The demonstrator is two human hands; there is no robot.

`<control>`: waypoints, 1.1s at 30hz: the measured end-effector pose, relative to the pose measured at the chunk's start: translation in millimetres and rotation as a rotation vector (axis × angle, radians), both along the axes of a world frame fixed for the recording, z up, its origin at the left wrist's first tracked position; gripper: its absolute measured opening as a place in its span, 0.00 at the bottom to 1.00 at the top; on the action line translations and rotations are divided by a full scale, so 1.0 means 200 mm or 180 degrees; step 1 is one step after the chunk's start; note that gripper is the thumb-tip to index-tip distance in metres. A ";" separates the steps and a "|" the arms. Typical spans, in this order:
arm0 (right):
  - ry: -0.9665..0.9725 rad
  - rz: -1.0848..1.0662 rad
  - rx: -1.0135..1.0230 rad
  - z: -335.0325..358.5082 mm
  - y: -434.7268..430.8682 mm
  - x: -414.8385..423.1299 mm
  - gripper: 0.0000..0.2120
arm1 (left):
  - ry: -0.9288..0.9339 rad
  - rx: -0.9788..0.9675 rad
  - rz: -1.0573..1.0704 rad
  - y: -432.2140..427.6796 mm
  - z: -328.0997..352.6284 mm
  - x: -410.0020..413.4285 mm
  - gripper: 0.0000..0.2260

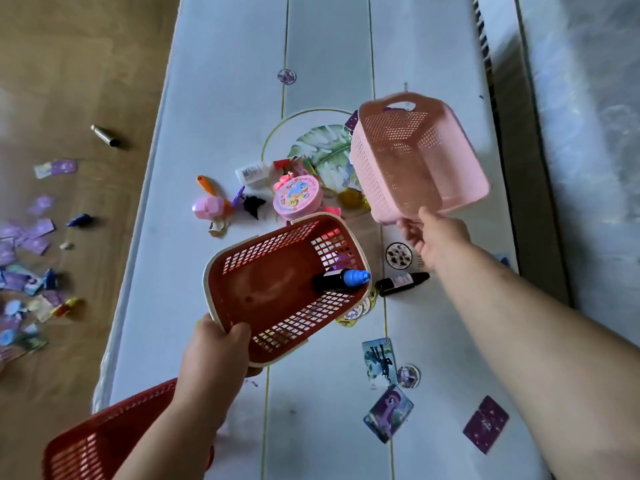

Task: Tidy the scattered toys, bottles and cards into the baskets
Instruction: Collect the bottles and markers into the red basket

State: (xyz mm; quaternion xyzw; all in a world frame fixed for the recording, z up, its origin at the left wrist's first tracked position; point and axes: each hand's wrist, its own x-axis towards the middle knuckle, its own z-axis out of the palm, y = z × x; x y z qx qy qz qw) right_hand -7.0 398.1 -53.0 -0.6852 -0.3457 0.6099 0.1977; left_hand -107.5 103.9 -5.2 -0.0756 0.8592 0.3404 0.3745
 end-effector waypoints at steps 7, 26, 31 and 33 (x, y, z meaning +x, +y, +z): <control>-0.2276 0.2601 0.0742 -0.32 -0.12 0.25 0.12 | -0.0126 -0.0117 0.0191 -0.06 -0.04 0.09 0.07; -0.0874 0.3809 0.2323 -0.07 -0.49 0.35 0.19 | 0.0090 -0.0617 -0.0196 -0.13 0.04 0.18 0.06; -0.1064 0.4473 0.2374 -0.11 -0.64 0.20 0.18 | 0.0065 -0.0730 -0.0337 -0.20 0.06 0.18 0.05; -0.1077 0.4056 0.2364 -0.16 -0.65 0.16 0.17 | 0.0079 -0.0752 -0.0308 -0.24 0.07 0.17 0.05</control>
